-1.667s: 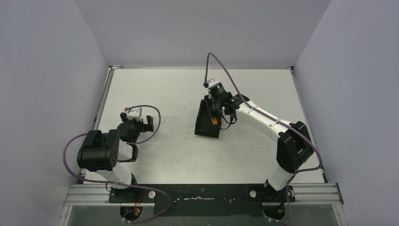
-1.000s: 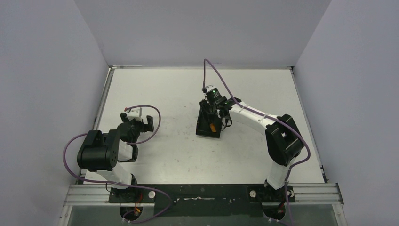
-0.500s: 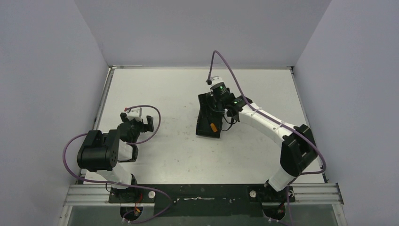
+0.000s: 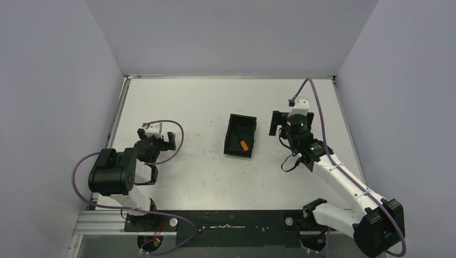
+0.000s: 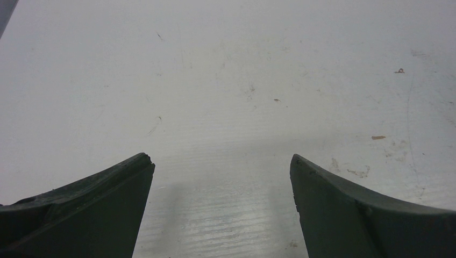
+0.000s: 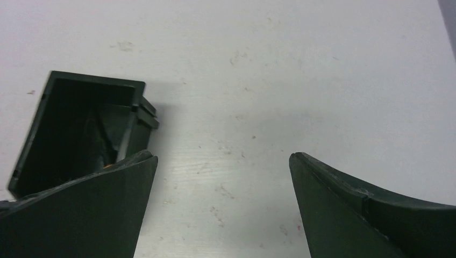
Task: Put the screwdriver in the bin
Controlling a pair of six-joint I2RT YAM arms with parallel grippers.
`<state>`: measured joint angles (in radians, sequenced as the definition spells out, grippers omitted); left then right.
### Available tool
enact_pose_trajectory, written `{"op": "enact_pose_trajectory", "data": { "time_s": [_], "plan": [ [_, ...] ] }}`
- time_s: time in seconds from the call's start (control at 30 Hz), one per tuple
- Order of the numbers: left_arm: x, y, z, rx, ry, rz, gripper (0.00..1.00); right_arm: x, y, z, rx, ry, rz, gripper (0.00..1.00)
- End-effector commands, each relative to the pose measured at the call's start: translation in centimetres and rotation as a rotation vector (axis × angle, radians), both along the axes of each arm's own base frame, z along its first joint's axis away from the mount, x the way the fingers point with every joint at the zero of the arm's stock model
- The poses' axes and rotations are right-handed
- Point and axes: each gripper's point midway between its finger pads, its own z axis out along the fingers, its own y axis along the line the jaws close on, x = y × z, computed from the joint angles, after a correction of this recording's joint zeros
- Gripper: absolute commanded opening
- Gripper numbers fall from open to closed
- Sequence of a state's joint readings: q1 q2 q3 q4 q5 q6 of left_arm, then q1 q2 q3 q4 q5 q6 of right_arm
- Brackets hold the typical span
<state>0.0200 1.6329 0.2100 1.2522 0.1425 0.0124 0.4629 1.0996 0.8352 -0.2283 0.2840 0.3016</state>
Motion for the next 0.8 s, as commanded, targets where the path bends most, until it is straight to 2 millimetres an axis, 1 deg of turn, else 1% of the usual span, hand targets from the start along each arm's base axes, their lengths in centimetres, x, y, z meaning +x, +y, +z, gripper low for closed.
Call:
{"op": "enact_pose_trajectory", "data": {
  "time_s": [0.0,0.03,0.17,0.23,0.33,0.5,0.63,0.77],
  "plan": [
    [0.7,-0.1,1.8,0.005,-0.062,-0.003,0.97,0.1,-3.5,1.9,0.024,-0.186,-0.16,1.0],
    [0.7,-0.1,1.8,0.004,-0.062,-0.003,0.97,-0.4,-4.4,0.7,0.01,-0.18,-0.181,1.0],
    [0.7,-0.1,1.8,0.004,-0.061,-0.002,0.97,-1.6,-7.2,-1.6,-0.008,-0.235,-0.255,1.0],
    [0.7,-0.1,1.7,0.003,-0.06,-0.002,0.97,-2.1,-8.3,-2.8,-0.02,-0.258,-0.277,1.0],
    [0.7,-0.1,1.8,0.005,-0.062,-0.002,0.97,-2.9,-9.8,-4.1,-0.021,-0.292,-0.318,1.0],
    [0.7,-0.1,1.7,0.006,-0.061,-0.002,0.97,-3.3,-10.4,-4.6,0.004,-0.326,-0.328,1.0],
    [0.7,-0.1,1.8,0.005,-0.062,-0.002,0.97,-3.3,-10.4,-5.3,-0.004,-0.309,-0.331,1.0],
    [0.7,-0.1,1.7,0.005,-0.06,-0.002,0.97,-3.2,-10.4,-5.4,-0.003,-0.305,-0.328,1.0]
  ]
}}
